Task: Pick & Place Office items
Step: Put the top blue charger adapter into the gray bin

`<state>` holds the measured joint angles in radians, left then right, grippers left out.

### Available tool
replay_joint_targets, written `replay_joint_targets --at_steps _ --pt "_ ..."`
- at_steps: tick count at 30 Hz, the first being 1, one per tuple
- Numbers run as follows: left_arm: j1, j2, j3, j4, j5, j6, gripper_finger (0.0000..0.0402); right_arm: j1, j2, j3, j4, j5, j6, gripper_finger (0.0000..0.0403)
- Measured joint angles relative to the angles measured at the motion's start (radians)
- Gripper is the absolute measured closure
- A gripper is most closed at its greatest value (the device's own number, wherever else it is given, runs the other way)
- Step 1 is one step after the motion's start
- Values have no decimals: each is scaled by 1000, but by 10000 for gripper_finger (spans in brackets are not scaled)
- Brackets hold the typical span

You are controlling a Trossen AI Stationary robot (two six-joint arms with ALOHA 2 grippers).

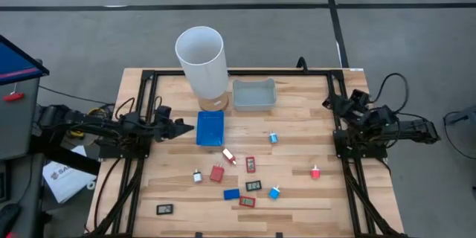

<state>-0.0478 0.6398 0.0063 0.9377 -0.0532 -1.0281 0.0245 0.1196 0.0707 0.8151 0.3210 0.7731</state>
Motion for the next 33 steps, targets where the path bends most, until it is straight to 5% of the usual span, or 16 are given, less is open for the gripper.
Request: replay_joint_targets --at_steps 7,12,20,26,30,33 --pt "-14 25 50 160 -127 154 344 40 144 264 50 -142 -245 403" --pt "5 25 119 162 -139 296 351 55 347 591 -168 -256 -451 403" --pt "24 21 153 211 -139 360 358 101 744 1400 -1019 -233 -621 403" --pt "24 21 153 240 -143 395 359 110 1064 2005 -1693 -81 -427 403" --pt "24 21 153 239 -180 402 359 70 1253 2256 -2084 -58 -217 402" --pt "24 21 153 241 -194 420 358 51 1327 2249 -2310 -67 -51 390"
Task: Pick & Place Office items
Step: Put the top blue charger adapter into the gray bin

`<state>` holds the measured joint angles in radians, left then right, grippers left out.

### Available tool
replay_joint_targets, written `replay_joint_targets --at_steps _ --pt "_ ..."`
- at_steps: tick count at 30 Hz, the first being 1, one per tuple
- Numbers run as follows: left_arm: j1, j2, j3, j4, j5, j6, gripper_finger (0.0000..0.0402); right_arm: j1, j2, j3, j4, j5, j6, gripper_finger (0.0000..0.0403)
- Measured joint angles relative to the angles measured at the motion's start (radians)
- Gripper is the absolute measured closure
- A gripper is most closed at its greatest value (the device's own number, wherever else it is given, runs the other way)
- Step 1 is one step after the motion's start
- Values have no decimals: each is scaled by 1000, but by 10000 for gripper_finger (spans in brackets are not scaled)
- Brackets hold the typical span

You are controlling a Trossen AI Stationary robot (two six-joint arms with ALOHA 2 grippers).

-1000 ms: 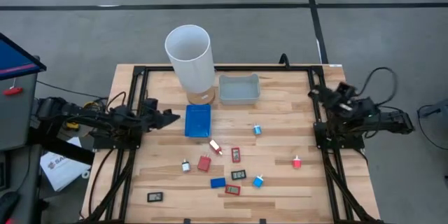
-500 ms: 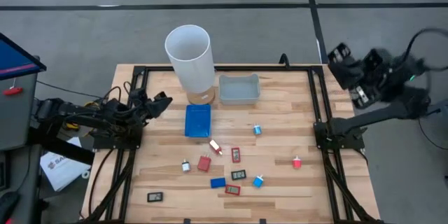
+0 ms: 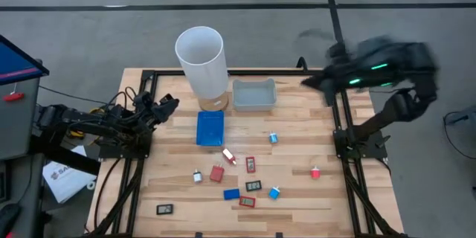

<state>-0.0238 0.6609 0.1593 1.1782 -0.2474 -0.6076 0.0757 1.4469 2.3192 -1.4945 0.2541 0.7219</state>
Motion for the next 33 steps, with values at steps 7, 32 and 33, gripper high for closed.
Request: replay_joint_targets --at_steps 7,32,33 --pt "27 -19 0 64 -20 57 358 11 13 -269 -26 -32 240 300" --pt "55 -80 2 72 -17 107 358 20 331 -819 293 -12 639 114" --pt "55 -80 2 72 -17 107 358 20 355 -819 303 -28 635 114"
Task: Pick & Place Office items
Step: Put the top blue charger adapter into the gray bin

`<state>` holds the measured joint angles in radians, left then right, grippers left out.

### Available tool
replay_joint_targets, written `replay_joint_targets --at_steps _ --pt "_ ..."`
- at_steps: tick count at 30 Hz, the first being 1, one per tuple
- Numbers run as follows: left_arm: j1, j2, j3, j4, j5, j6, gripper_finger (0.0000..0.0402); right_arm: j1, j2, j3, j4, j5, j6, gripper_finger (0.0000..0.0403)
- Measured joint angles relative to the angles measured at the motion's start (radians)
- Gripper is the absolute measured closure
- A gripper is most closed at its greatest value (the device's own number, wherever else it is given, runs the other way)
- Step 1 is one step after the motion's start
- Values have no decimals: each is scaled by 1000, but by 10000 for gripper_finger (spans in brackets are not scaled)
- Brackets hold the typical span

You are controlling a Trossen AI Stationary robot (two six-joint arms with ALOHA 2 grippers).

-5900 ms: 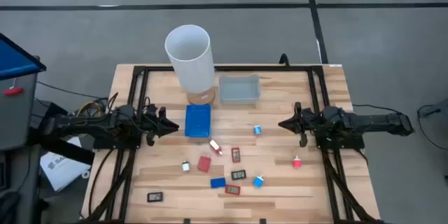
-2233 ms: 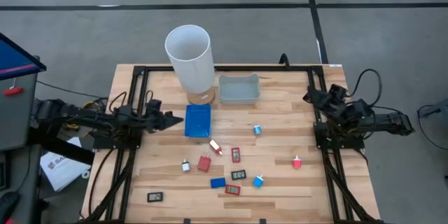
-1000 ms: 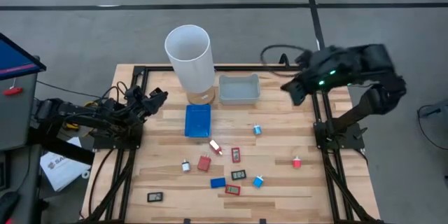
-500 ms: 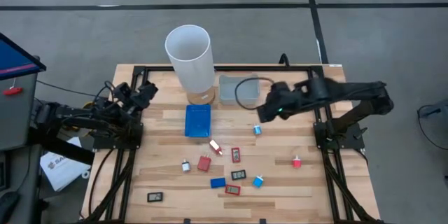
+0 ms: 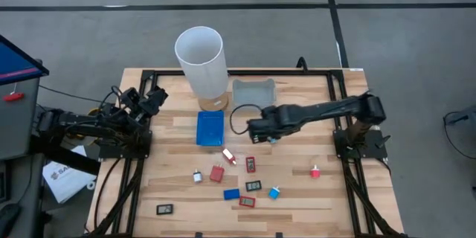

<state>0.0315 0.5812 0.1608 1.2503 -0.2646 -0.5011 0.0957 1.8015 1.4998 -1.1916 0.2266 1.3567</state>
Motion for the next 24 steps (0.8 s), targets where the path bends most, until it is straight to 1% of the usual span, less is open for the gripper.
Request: replay_joint_targets --at_steps 4,10,13,17,23,24 --pt "0 0 0 4 3 0 358 4 77 -1 26 -69 -26 114" --pt "0 0 0 5 10 -9 358 9 138 2 42 -79 -48 114" --pt "0 -3 0 2 10 -13 358 10 145 -1 12 -36 -49 114" --pt "0 -11 0 -6 10 -22 358 8 147 -26 48 -1 -79 114" --pt "0 -15 0 -15 11 -31 358 9 107 -137 204 -68 -77 114" --pt "0 -14 0 -15 11 -31 358 9 96 -154 200 -71 -70 114"
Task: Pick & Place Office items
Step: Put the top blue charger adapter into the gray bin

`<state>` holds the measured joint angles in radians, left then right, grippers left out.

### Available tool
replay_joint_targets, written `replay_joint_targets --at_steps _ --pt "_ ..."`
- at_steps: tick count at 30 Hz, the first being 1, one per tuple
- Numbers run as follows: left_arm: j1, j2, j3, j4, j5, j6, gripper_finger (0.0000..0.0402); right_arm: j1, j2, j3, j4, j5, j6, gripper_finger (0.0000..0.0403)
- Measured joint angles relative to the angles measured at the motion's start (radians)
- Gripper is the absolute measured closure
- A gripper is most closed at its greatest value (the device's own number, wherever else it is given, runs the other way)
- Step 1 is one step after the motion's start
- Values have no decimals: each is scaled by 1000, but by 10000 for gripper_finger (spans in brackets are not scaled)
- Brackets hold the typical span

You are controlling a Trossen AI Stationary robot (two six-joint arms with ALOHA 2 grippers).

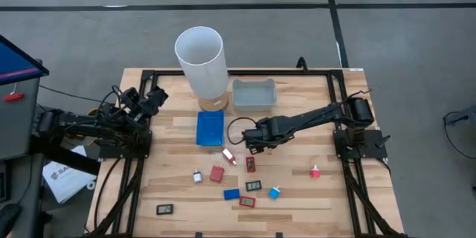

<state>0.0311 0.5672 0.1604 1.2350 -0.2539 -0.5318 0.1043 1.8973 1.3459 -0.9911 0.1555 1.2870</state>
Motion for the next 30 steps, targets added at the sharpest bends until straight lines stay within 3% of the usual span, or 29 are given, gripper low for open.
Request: replay_joint_targets --at_steps 14,30 --pt "0 9 0 -15 -11 0 358 -106 -136 -223 151 -28 -14 114" --pt "0 9 0 -16 -47 12 358 -147 -109 -230 187 -82 -120 117"
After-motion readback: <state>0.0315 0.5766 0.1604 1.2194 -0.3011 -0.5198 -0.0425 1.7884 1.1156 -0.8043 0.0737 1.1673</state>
